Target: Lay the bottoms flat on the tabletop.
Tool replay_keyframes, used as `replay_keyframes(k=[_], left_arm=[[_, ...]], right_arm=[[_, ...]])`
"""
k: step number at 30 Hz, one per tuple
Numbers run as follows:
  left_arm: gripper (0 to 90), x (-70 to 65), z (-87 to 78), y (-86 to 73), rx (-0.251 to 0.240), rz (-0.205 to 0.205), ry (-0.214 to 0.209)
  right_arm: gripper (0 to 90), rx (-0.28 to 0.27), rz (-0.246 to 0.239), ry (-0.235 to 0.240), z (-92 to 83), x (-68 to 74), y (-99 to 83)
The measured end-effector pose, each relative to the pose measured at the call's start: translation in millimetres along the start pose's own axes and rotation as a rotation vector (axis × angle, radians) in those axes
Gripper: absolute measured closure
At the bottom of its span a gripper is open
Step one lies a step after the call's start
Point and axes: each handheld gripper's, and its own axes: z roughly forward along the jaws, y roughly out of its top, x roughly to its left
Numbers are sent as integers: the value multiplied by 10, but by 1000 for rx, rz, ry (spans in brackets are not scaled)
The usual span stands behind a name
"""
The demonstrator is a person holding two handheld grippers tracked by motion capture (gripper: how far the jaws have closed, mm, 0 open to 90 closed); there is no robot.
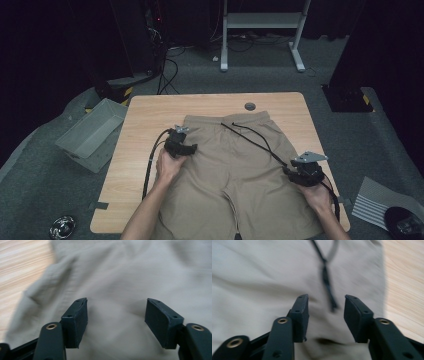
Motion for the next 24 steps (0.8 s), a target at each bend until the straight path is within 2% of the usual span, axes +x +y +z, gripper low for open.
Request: replay_keyframes(k=[2,5,8,10,11,12,16,24], left_arm=[[323,-120,-110,-72,-4,17,-44],[320,-284,-228,-236,-2,48,-77],[316,-370,-254,-408,12,58,-79],[313,-391,-211,-488,35,67,-63],[304,-402,-205,-515,10,73,-52],[313,-406,-196,-514,7,83,-41],[314,-344,-101,-454,-25,62,-25],[313,-172,106,-209,-9,29,12]], right_arm=[[517,-6,-26,43,-4,115,24],[490,22,-70,87,67,275,42],[477,41,-97,102,154,377,45],[467,62,-93,104,228,407,46],[464,68,-95,105,260,411,47],[462,64,-83,115,278,408,54],[448,64,-67,122,367,376,125],[444,54,-37,109,572,291,296]])
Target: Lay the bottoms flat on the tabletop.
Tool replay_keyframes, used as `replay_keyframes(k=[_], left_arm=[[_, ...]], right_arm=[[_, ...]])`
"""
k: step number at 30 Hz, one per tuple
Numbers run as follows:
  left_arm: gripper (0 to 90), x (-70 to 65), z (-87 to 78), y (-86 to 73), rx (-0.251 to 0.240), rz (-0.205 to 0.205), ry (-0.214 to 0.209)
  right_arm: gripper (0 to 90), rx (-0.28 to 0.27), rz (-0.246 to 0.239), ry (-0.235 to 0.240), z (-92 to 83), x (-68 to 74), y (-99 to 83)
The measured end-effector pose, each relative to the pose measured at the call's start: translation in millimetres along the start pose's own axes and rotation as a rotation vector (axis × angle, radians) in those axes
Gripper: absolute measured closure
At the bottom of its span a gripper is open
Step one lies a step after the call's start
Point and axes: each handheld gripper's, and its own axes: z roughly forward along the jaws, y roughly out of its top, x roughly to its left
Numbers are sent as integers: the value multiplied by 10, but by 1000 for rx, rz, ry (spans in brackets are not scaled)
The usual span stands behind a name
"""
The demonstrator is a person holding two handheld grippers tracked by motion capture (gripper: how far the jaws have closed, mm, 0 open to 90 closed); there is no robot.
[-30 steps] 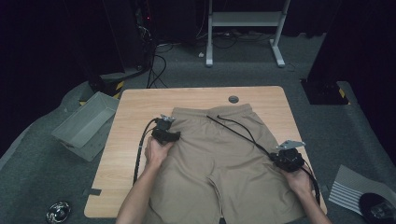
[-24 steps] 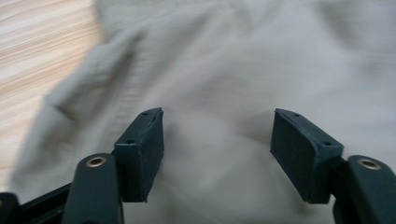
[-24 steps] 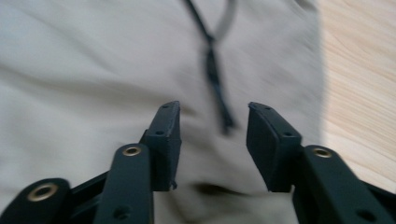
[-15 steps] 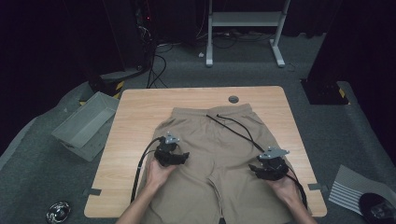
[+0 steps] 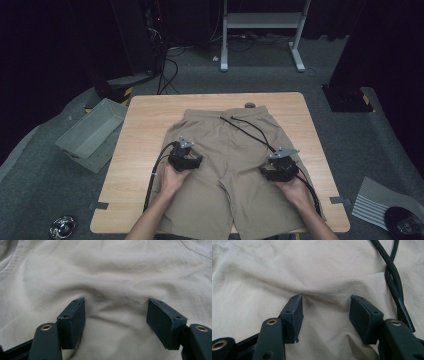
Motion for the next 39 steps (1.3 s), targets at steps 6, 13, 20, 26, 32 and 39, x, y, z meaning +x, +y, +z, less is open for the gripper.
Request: replay_keyframes(k=[6,13,20,26,32,39], left_arm=[[310,167,168,203,25,-38,39],[290,15,-260,-23,7,21,31],[285,-113,-661,-566,-18,-34,-21],[296,-69,-623,-694,-51,-66,4],[294,62,-442,-551,-67,-52,51],[289,265,-202,-305,-66,-73,77]], right_arm=[[442,-13,44,-36,215,-110,213],[437,-31,24,-52,-8,-21,110],[437,-42,45,-32,-444,96,-339],[433,-17,56,-41,-366,63,-422],[423,-51,73,-58,-221,-17,-319],[419,-72,106,-94,6,-181,-108]])
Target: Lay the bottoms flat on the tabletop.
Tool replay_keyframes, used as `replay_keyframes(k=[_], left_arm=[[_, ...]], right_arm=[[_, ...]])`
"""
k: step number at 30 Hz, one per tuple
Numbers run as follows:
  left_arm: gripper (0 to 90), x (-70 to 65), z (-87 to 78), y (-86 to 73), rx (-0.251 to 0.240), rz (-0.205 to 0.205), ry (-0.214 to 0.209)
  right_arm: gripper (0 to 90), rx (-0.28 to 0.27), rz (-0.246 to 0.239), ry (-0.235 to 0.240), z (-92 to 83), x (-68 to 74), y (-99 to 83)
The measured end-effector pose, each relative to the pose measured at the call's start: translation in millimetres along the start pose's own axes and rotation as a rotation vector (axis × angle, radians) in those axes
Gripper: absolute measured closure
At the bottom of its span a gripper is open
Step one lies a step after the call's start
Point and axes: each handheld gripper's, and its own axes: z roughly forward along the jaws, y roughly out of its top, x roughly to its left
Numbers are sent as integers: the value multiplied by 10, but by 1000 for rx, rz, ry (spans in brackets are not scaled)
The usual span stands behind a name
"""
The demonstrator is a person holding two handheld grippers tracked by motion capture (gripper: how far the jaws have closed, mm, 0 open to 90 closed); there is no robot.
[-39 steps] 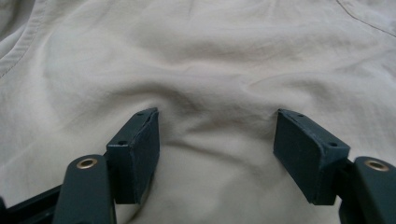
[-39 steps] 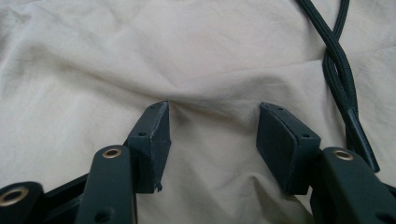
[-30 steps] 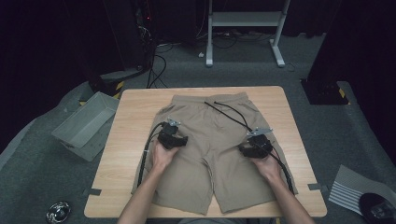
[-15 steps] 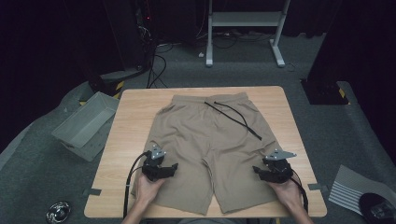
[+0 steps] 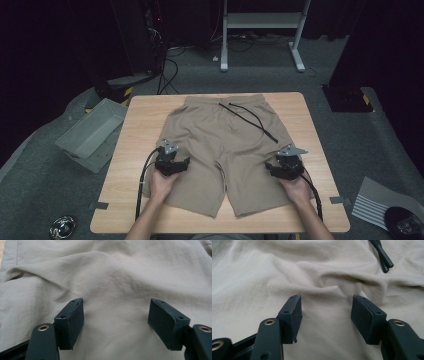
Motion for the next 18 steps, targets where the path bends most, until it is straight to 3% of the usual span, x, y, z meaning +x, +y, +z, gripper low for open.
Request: replay_keyframes(k=[3,6,18], left_arm=[[288,48,57,69,13,-11,8],[283,42,0,64,51,-14,8],[299,-4,-494,-344,66,-30,-28]], right_arm=[[419,-2,9,-11,88,-44,80],[419,7,11,-14,86,-48,90],[421,10,26,-24,-302,-83,-265]])
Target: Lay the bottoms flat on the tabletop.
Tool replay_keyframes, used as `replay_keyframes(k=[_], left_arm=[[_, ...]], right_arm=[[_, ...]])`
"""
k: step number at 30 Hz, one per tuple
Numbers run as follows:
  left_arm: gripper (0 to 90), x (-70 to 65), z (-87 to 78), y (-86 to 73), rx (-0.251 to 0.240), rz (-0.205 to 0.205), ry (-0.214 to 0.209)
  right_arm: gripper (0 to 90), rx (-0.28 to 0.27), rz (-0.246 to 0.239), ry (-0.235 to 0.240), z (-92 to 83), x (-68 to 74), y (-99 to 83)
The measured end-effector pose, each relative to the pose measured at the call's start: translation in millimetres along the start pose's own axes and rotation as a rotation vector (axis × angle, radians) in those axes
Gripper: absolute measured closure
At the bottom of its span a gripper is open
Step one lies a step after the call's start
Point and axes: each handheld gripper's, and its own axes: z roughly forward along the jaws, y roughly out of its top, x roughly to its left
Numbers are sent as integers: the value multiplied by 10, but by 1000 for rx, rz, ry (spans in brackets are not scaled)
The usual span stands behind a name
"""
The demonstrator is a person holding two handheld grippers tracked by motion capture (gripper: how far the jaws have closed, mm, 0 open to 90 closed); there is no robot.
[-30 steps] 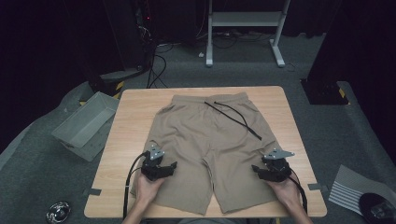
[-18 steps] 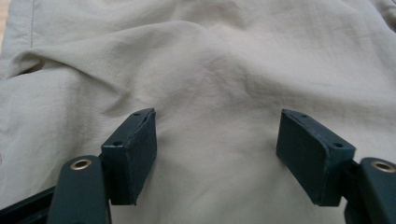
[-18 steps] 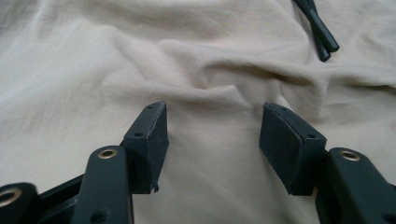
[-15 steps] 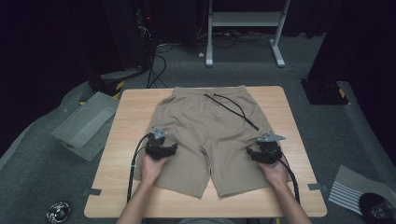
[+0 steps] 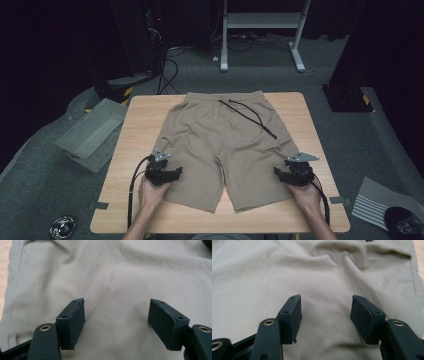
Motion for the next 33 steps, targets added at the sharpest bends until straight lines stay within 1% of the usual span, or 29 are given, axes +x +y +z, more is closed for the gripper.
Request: replay_keyframes(k=[3,4,6,8,9,11,13,15,17,33], left_arm=[[301,-24,-79,-103,-13,5,6],[301,-29,-101,-135,-22,-2,5],[298,-38,-121,-187,-45,-5,8],[294,-50,-107,-231,-79,4,22],[291,-57,-105,-230,-79,7,32],[293,-58,-101,-226,-76,12,38],[292,-54,-103,-228,-77,5,40],[286,-58,-103,-229,-75,-3,61],[288,-56,-103,-229,-76,-3,61],[289,-63,-106,-234,-77,-12,62]], right_arm=[[418,-7,6,-10,-57,-20,-66],[418,-9,9,-13,-72,-23,-83],[414,-20,11,-15,-92,-22,-117],[410,-19,10,-17,-102,-20,-126],[408,-19,11,-17,-102,-19,-126],[397,-18,13,-18,-103,-20,-128],[381,-17,16,-27,-103,-15,-129],[375,-17,18,-31,-103,-15,-129],[374,-15,24,-27,-103,-18,-129],[372,-16,25,-26,-101,-22,-129]])
